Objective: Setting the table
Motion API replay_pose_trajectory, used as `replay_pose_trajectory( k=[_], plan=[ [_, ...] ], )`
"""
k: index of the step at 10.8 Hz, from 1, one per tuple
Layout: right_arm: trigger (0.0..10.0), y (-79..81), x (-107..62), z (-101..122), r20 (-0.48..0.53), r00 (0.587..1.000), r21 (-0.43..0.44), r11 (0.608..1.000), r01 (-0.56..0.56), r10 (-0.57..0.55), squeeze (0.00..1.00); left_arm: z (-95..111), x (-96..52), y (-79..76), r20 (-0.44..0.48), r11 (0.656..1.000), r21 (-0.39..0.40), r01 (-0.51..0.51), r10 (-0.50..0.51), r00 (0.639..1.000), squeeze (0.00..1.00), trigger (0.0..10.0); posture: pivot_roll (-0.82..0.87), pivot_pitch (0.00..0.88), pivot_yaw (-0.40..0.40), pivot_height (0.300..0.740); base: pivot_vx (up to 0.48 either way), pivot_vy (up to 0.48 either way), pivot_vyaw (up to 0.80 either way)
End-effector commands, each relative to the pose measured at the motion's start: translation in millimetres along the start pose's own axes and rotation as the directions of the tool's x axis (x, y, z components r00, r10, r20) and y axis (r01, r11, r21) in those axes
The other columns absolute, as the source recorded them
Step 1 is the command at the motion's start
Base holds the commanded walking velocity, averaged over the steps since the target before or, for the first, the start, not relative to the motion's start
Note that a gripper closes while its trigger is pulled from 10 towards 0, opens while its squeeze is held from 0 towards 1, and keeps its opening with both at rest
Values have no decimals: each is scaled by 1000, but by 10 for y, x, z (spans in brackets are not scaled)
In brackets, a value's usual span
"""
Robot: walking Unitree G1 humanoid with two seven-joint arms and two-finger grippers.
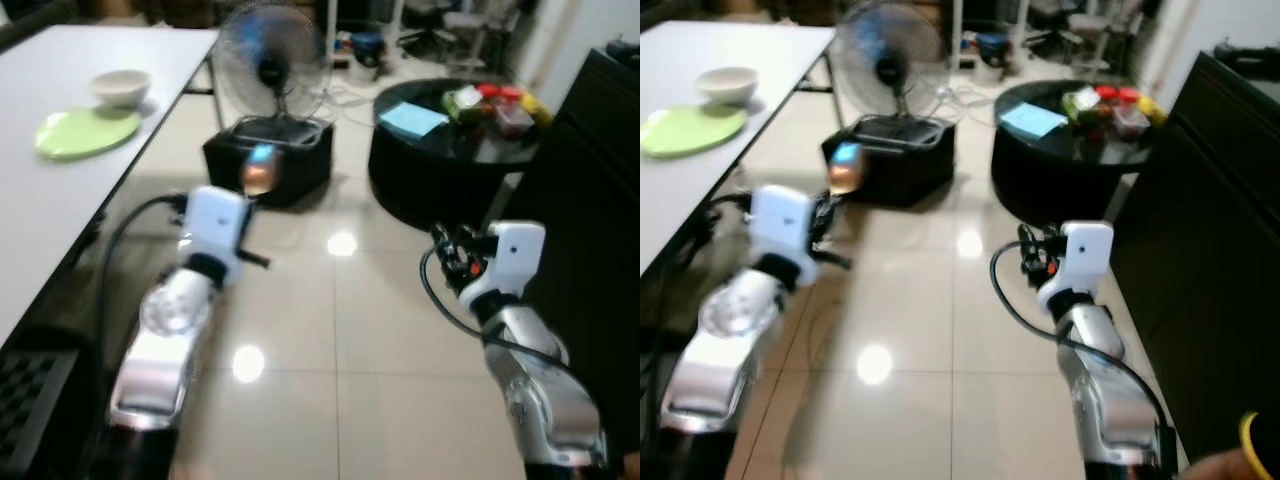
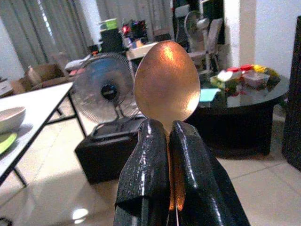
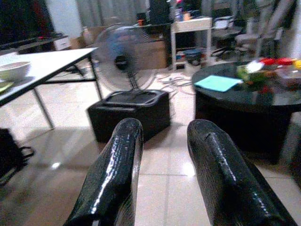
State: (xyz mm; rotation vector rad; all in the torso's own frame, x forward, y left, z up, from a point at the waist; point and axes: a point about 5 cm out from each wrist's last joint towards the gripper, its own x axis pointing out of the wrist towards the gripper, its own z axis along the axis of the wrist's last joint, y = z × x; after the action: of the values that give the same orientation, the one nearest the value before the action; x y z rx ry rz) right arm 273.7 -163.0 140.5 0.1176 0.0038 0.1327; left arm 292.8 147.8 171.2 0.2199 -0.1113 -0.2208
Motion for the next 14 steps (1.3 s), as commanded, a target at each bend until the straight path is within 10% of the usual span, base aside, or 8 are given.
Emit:
replay_pose_trajectory(
  k=[1, 14],
  plan=[
    [10000, -83, -27, 41, 13, 999, -26, 999, 31, -31, 0, 44, 40, -64, 21, 1000, -1, 17, -17, 1000, 0, 10000, 27, 0, -7, 740, 442, 0, 0],
    [10000, -126, -14, 65, 6, 1000, -114, 993, 15, -15, 0, 36, 55, -92, 12, 1000, 1, -6, 6, 1000, 0, 10000, 36, 0, -17, 740, 424, -97, 170]
  ],
)
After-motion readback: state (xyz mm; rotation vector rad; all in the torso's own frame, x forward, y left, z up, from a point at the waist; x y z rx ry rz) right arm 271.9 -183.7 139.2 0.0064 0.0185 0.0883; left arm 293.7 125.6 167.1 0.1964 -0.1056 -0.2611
